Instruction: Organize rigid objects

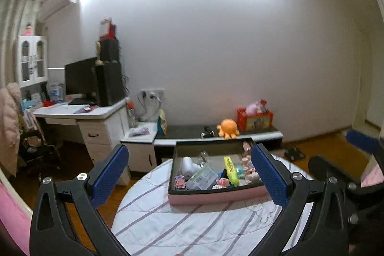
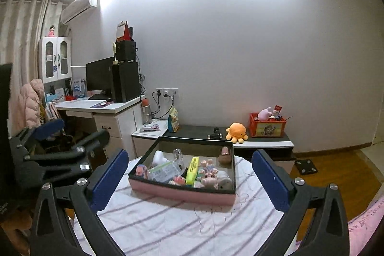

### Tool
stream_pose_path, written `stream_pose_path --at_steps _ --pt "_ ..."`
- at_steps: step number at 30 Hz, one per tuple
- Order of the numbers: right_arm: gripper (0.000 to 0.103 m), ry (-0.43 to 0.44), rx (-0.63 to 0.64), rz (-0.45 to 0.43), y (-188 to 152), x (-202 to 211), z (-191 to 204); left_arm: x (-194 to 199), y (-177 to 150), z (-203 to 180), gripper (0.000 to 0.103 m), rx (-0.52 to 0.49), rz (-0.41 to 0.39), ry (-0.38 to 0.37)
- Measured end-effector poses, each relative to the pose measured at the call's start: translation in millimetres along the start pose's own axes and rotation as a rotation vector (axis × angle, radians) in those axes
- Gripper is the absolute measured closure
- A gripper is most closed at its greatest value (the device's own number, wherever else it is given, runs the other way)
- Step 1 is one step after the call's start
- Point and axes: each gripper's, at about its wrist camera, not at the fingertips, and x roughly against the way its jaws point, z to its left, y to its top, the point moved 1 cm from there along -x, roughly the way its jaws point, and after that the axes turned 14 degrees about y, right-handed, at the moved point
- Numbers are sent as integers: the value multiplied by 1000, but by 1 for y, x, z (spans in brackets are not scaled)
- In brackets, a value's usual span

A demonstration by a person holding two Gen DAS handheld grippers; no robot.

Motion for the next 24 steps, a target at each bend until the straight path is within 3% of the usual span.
stream_pose_path --at_steps 9,14,24 --pt "0 -51 57 -106 -5 74 38 81 -3 21 0 -1 -93 13" --pt "0 -30 45 -137 -13 102 55 123 -7 33 0 -16 -164 60" --pt "0 -18 79 -175 -19 153 85 184 -10 54 0 23 -225 71"
